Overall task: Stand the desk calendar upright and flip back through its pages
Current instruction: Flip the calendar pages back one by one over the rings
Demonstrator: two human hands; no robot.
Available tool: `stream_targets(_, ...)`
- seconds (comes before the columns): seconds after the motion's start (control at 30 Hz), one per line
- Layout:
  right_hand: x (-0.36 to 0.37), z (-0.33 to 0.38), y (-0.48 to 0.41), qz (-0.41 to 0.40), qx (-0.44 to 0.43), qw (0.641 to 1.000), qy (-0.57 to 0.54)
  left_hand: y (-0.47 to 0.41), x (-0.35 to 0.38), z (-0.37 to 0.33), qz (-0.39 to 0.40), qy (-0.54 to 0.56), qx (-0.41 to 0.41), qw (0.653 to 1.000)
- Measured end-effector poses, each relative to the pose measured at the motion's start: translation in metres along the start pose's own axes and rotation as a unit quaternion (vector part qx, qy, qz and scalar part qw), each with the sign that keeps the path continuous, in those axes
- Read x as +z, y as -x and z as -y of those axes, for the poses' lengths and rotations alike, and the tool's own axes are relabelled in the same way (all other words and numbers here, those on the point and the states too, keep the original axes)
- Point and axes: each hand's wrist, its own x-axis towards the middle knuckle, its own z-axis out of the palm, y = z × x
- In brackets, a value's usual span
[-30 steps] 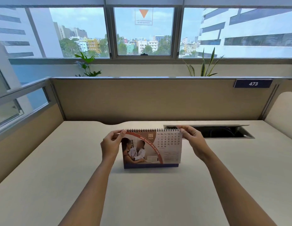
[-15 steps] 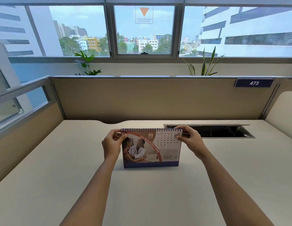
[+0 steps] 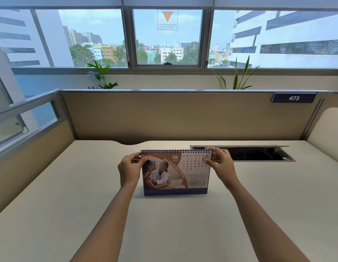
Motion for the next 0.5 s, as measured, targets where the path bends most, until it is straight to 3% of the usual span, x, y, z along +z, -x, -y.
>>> stream_targets(0.23, 0.004, -0.004, 0.011, -0.044, 0.036, 0.998, -0.036, 0.006, 0.001, 0.000, -0.020, 0.043, -0.033, 0.998)
stream_targets(0.5, 0.003, -0.002, 0.013, 0.009, 0.050, 0.998, -0.038, 0.004, 0.005, -0.002, 0.015, 0.048, -0.083, 0.995)
